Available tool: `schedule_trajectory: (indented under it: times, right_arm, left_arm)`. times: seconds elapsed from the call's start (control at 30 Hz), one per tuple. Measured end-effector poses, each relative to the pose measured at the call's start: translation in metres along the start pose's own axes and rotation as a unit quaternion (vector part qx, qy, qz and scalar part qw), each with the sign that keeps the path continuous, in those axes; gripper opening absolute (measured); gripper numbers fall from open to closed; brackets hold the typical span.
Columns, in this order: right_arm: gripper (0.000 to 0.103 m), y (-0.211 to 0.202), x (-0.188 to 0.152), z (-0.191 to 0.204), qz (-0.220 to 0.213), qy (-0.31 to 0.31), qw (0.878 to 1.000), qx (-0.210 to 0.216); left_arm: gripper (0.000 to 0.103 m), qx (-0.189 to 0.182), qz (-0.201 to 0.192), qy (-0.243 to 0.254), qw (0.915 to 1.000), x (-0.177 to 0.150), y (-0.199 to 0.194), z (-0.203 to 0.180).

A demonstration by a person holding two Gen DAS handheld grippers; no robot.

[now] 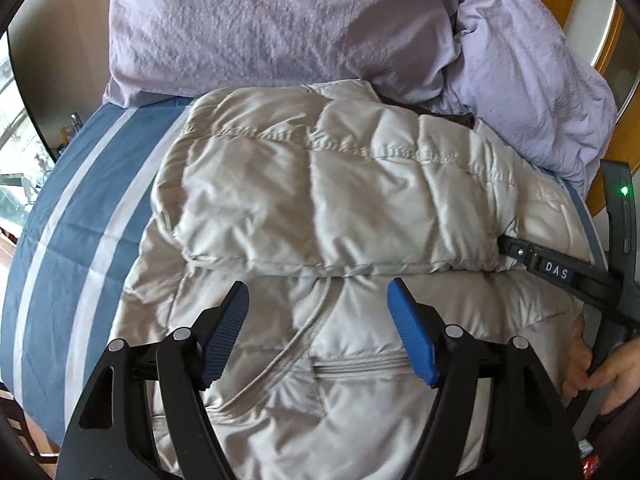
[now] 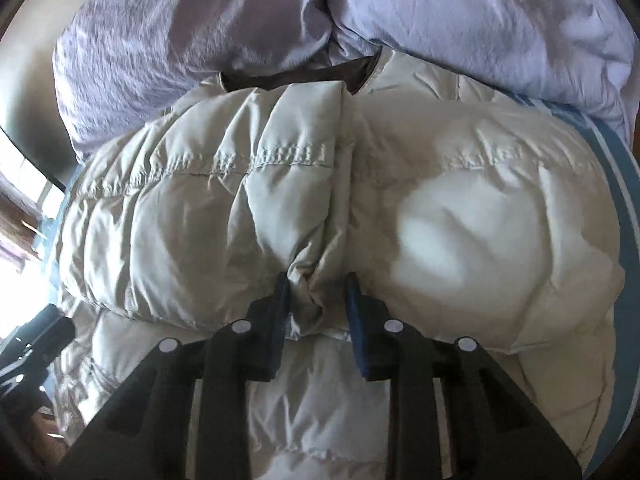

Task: Fold large clothes
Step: 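Grasp the jacket hem with both grippers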

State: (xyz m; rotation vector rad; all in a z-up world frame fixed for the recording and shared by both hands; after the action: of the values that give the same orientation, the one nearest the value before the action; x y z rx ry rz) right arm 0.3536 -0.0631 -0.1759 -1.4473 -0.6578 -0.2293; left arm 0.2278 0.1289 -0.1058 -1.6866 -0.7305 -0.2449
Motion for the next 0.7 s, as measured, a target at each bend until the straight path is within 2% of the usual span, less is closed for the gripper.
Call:
schedule_trajectory:
  times: [0.07, 0.13, 0.23, 0.43, 0.7]
  right_arm:
    - [0.035, -0.003, 0.0, 0.001, -0.003, -0.014, 1.0, -0.01]
    - [0.055, -0.014, -0.001, -0.003, -0.01, -0.017, 1.0, -0.015]
    - [0.071, -0.036, -0.006, -0.021, -0.023, -0.004, 1.0, -0.001]
    - [0.077, -0.074, -0.032, -0.077, -0.027, 0.017, 0.999, -0.004]
    - [0.079, -0.104, -0.112, -0.17, 0.002, 0.071, 0.997, -0.025]
  left_arm:
    - [0.073, 0.005, 0.001, 0.001, 1.0, -0.004, -0.005, 0.006]
    - [0.077, 0.012, -0.002, 0.004, 0.9999, -0.008, -0.012, 0.012]
    - [0.079, 0.021, -0.003, 0.004, 0.9998, -0.015, -0.024, 0.025]
    - [0.082, 0.033, -0.003, -0.012, 0.9994, -0.039, -0.05, 0.063]
    - [0.082, 0.031, 0.008, -0.054, 0.998, -0.092, -0.077, 0.113]
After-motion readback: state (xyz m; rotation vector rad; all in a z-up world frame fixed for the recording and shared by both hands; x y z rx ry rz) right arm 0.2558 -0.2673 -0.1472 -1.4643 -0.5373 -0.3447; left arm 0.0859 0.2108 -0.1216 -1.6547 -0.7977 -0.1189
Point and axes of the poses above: each gripper's, at about its wrist camera, not at the fingertips, and y roughly the way its jaws point, z to its left, x to its top, the point moved 5 cm from there along y, roughly the way its jaws point, and after that the axes turned 10 degrees about -x, right-handed, at the moved point
